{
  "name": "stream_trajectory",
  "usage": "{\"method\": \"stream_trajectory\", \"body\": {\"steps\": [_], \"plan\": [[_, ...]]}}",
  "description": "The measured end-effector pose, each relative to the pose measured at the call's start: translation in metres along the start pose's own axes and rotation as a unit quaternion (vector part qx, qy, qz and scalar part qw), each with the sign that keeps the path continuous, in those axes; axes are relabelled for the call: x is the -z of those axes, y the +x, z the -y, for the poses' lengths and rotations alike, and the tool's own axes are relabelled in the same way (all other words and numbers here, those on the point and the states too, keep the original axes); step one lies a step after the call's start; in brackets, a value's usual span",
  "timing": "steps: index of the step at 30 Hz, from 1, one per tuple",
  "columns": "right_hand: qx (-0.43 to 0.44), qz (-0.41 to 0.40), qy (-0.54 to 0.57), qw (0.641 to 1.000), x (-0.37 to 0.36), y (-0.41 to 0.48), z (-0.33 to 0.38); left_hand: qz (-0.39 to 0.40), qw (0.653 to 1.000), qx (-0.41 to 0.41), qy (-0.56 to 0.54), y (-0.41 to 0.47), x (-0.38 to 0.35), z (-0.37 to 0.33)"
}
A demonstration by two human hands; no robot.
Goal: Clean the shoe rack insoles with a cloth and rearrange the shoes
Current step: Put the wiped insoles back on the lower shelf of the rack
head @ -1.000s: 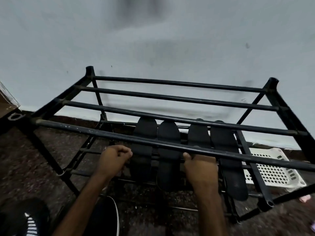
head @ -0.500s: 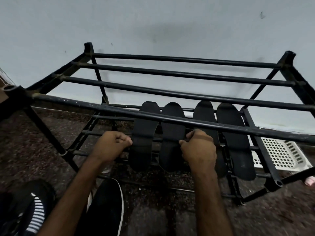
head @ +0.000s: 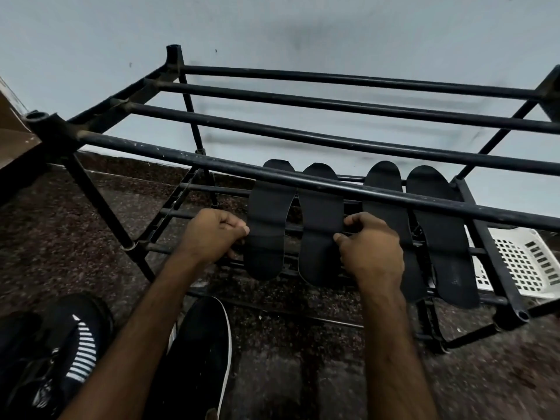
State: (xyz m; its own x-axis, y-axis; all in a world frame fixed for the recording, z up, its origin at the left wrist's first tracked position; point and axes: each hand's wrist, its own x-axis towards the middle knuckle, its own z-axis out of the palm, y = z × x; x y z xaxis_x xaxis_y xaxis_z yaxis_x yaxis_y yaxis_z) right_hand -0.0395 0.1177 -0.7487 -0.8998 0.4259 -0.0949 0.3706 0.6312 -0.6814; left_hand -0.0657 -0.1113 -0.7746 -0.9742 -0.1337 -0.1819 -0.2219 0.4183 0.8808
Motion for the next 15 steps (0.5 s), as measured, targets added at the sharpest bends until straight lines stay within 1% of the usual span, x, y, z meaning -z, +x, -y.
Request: {"method": "stream_trajectory", "body": {"steps": [15], "plan": [[-0.003, 0.003, 0.003, 1.000, -0.0002, -0.0007, -0.0039, -0.008, 1.000, 0.008, 0.009, -0.0085, 0.0001, -0.0049]]}}
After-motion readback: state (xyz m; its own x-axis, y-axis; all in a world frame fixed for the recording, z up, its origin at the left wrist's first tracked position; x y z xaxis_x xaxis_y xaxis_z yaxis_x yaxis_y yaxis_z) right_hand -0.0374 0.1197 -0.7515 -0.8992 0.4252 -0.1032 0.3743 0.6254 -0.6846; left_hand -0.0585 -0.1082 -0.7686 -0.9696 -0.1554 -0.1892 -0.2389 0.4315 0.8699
